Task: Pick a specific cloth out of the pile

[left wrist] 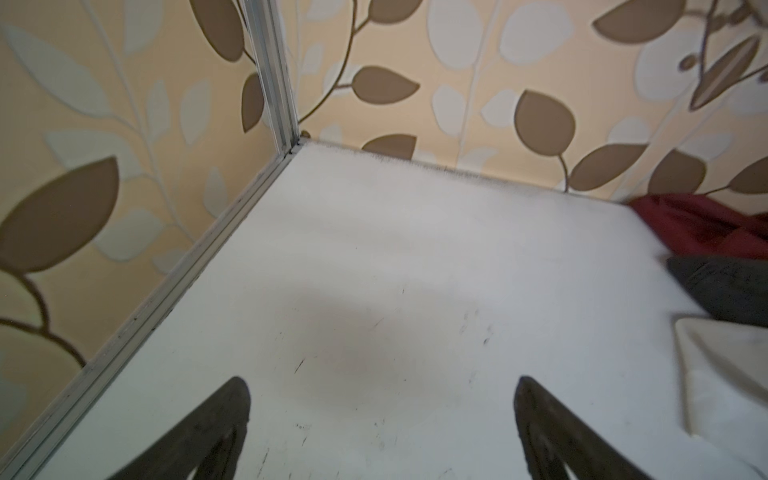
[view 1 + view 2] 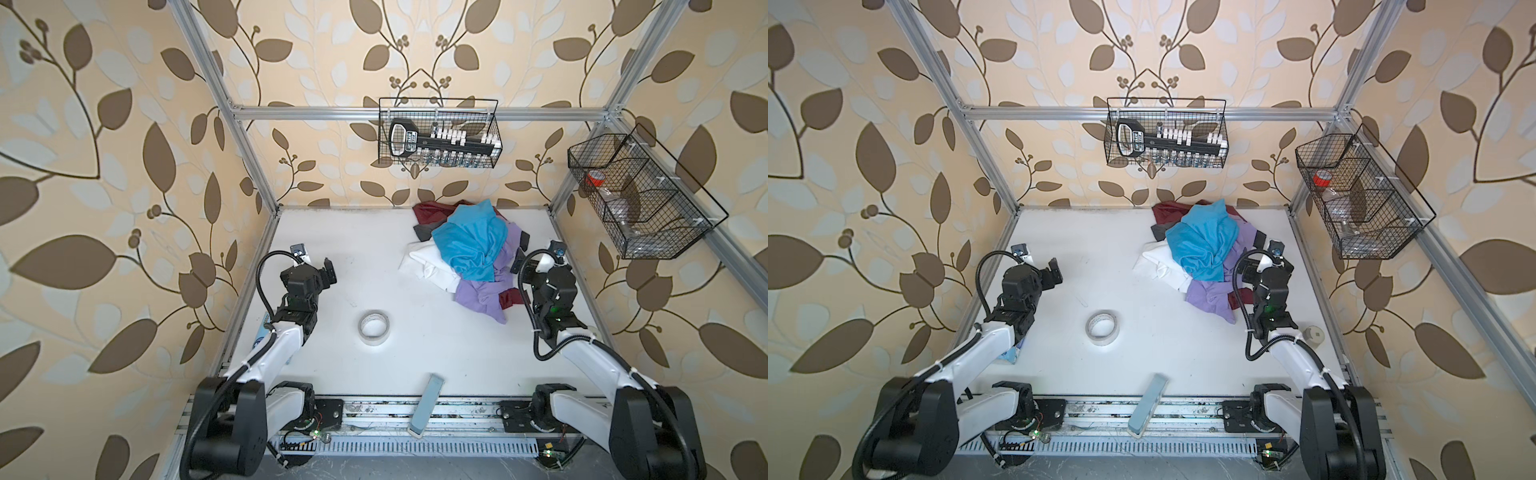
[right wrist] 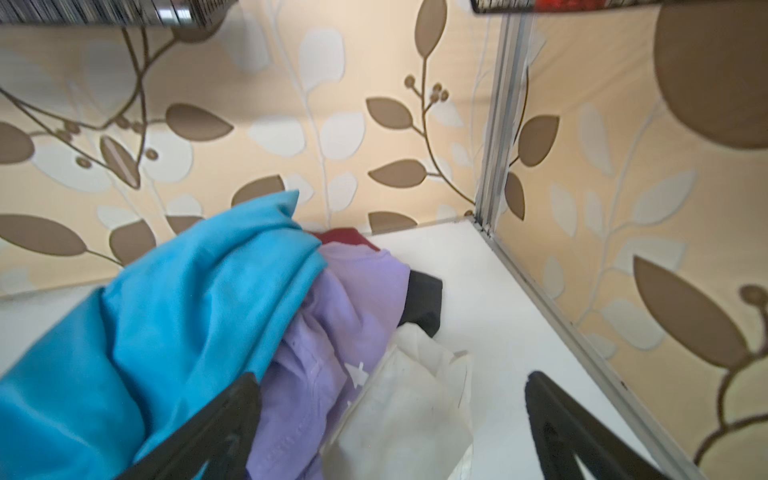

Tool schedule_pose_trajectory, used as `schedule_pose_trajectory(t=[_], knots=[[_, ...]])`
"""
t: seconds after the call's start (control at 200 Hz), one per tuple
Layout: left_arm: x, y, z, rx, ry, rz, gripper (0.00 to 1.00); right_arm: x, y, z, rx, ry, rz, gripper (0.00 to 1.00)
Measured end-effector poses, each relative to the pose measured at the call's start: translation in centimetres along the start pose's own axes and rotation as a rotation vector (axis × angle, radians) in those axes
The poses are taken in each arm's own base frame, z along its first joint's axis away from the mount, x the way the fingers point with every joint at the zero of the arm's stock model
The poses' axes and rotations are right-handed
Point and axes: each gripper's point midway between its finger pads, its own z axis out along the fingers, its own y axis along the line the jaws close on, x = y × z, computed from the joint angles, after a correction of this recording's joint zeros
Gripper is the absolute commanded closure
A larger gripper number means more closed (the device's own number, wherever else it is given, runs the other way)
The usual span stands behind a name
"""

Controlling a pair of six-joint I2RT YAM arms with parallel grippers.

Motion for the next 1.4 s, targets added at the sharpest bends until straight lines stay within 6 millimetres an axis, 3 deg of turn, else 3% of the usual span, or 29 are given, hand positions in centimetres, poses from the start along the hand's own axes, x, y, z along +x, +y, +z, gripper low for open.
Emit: schedule_pose_trajectory(t=[0.08, 0.155, 0.22, 0.29, 0.375, 0.465, 0.63, 0.84, 1.035, 1.215, 1.4], knots=[[-0.9, -1.4, -1.7, 0.087, -0.004, -0.049, 0.02, -2.0, 1.0, -0.8, -0.032, 0.006, 0.015, 0.02], [-0.3, -3.6, -2.8, 0.222, 0.035, -0.076, 0.02, -3.3, 3.4, -1.4, -0.108, 0.045, 0.027, 0.05], [1.1, -5.7, -3.6, 0.351, 0.089, -0.092, 0.02, -3.9, 6.8, -1.8, -0.201, 0.097, 0.016, 0.07], [3.1, -7.2, -4.3, 0.445, 0.167, -0.100, 0.02, -3.9, 11.7, -2.9, -0.322, 0.156, -0.023, 0.06], [4.7, -8.8, -5.3, 0.535, 0.239, -0.102, 0.02, -2.2, 17.7, -4.8, -0.467, 0.242, -0.093, 0.07], [5.2, -10.2, -6.3, 0.616, 0.268, -0.096, 0.02, 0.7, 22.7, -6.3, -0.579, 0.341, -0.171, 0.07], [5.8, -11.6, -7.5, 0.688, 0.298, -0.081, 0.01, 6.5, 28.1, -6.2, -0.639, 0.502, -0.294, 0.07], [4.7, -12.0, -8.4, 0.716, 0.252, -0.068, 0.01, 12.3, 31.3, -2.9, -0.591, 0.634, -0.397, 0.06], [4.7, -12.0, -8.5, 0.719, 0.243, -0.054, 0.01, 16.3, 32.8, 0.0, -0.526, 0.681, -0.473, 0.07], [4.8, -12.0, -8.4, 0.720, 0.248, -0.052, 0.01, 18.0, 33.0, 2.0, -0.463, 0.691, -0.511, 0.07], [4.8, -12.1, -8.4, 0.723, 0.247, -0.047, 0.01, 18.2, 32.6, 4.2, -0.400, 0.675, -0.531, 0.06]])
